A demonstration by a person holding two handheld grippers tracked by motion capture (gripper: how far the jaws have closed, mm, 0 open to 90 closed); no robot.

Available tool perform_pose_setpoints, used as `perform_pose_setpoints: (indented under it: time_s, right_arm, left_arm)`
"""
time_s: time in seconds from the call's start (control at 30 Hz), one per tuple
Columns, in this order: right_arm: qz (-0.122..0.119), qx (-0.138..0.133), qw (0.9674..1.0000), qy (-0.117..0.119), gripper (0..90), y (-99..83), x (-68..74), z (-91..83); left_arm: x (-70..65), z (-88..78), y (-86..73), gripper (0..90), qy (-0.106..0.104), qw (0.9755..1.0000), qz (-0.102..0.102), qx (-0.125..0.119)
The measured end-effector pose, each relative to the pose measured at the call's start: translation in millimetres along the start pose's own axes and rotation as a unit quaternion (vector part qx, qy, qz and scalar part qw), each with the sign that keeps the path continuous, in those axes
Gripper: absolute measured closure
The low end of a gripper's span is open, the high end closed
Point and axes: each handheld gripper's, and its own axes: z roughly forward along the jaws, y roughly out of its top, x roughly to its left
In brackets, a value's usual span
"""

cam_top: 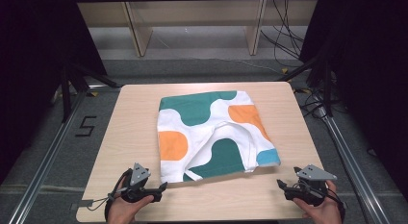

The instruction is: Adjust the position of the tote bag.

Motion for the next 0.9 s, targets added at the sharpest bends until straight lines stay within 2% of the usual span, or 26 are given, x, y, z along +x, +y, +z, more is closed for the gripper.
perform_pose_setpoints:
  time_s: [0.03, 0.07, 0.13, 0.2, 0.27, 0.3, 0.43, 0.5, 0.53, 0.63, 0.67, 0.7, 0.73, 0.77, 0.8, 0.83, 0.9]
  right_arm:
    - [0.001, 0.001, 1.0000, -0.001, 23.0, -0.1, -0.4, -0.1]
    - [0.002, 0.001, 1.0000, -0.001, 23.5, 0.0, -0.6, -0.5]
    - [0.003, -0.001, 1.0000, 0.001, 23.8, 0.1, -0.7, -1.1]
    - [0.003, -0.004, 1.0000, 0.002, 23.8, 0.3, -1.0, -1.2]
    - [0.003, -0.006, 1.0000, -0.001, 24.0, 0.3, -1.1, -1.4]
    - [0.003, -0.006, 1.0000, -0.001, 24.0, 0.3, -1.1, -1.4]
    - [0.000, -0.003, 1.0000, -0.003, 23.9, 0.0, -2.2, -1.0]
    - [0.002, -0.006, 1.0000, -0.003, 24.0, 0.0, -2.4, -1.4]
    - [0.010, 0.003, 0.9999, 0.004, 24.1, 0.0, -1.8, -1.8]
    - [0.007, -0.002, 1.0000, 0.000, 24.1, 0.1, -2.1, -1.4]
    - [0.006, -0.003, 1.0000, -0.001, 24.1, 0.2, -2.5, -1.2]
    - [0.010, -0.002, 0.9999, 0.006, 24.2, 0.0, -2.6, -0.4]
    - [0.005, -0.006, 1.0000, 0.001, 24.2, -0.2, -3.3, -0.3]
    - [0.004, -0.005, 1.0000, -0.004, 24.1, -0.2, -3.2, -0.4]
    - [0.004, -0.005, 1.0000, -0.004, 24.1, -0.2, -3.2, -0.4]
    - [0.005, -0.004, 1.0000, -0.003, 24.1, -0.3, -3.0, -0.2]
    - [0.005, -0.004, 1.0000, -0.002, 24.1, -0.4, -3.0, -0.1]
  left_arm:
    - [-0.7, 1.4, -0.4, 16.9, 0.006, 1.0000, -0.004, -0.004]
    - [0.1, 0.7, -0.5, 17.0, -0.001, 1.0000, 0.001, 0.004]
    - [0.4, -0.2, -0.2, 17.3, -0.002, 0.9999, 0.008, 0.012]
    - [-0.5, 0.1, -0.2, 17.3, -0.003, 0.9999, 0.002, 0.012]
    - [0.0, -0.4, 0.3, 17.4, 0.000, 0.9998, 0.014, 0.014]
    - [-2.0, 1.3, -0.1, 17.4, 0.000, 1.0000, 0.000, 0.003]
    - [-1.6, 1.4, 0.1, 17.9, -0.001, 0.9999, 0.006, 0.009]
    - [-1.4, 0.4, 0.5, 17.9, -0.001, 0.9997, 0.017, 0.016]
    - [-3.5, 2.4, 0.1, 17.9, 0.000, 0.9999, 0.008, 0.009]
    - [-3.9, 2.5, -0.2, 18.6, 0.001, 0.9997, 0.017, 0.020]
    - [-6.9, 5.2, -0.8, 18.6, 0.002, 1.0000, 0.002, 0.007]
    - [-6.6, 4.8, -0.6, 18.6, 0.004, 0.9998, 0.013, 0.014]
    - [-7.7, 5.9, -0.6, 18.6, 0.000, 0.9998, 0.013, 0.016]
    - [-10.0, 7.6, 0.1, 18.5, 0.011, 0.9984, 0.046, 0.031]
    - [-10.0, 7.6, 0.1, 18.1, 0.011, 0.9984, 0.046, 0.031]
    - [-13.7, 10.6, 0.0, 17.9, 0.021, 0.9975, 0.055, 0.039]
    - [-15.5, 13.1, -0.3, 18.2, 0.027, 0.9976, 0.050, 0.041]
